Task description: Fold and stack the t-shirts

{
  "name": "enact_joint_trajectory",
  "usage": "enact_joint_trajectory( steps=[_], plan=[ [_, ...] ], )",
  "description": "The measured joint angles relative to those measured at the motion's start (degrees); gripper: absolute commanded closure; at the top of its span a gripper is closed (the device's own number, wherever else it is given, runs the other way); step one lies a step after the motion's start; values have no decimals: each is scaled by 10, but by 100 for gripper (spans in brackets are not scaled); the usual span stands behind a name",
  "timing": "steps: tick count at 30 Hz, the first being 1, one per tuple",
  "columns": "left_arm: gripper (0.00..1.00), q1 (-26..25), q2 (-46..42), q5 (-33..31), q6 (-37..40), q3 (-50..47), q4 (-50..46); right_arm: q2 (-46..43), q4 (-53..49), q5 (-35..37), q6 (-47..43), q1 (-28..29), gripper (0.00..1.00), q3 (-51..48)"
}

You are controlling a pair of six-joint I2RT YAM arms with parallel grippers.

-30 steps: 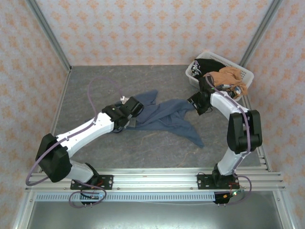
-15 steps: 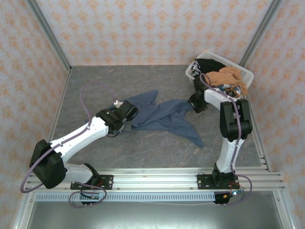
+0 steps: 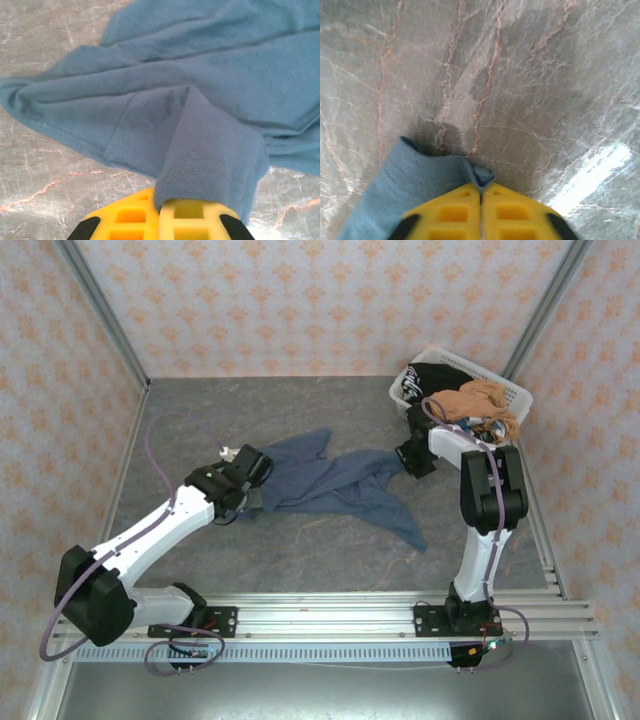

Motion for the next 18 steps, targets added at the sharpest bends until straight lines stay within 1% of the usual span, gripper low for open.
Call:
enact_joint_trajectory(
  steps=[4,7,12,15,18],
  plan=[
    [100,38,-11,9,0,4,0,-6,25,8,-9,4,100,5],
    [100,71,-12,15,0,26,-1,-34,21,8,-21,7,100,15],
    [100,121,-13,21,-3,104,0,-124,6,5,-47,11,100,61],
    [100,139,-19,14,-10,143,-1,-188,-6,0,-62,16,100,83],
    [100,147,-39,-8,-22,167,-4,-252,-20,-5,-77,21,100,84]
  ],
)
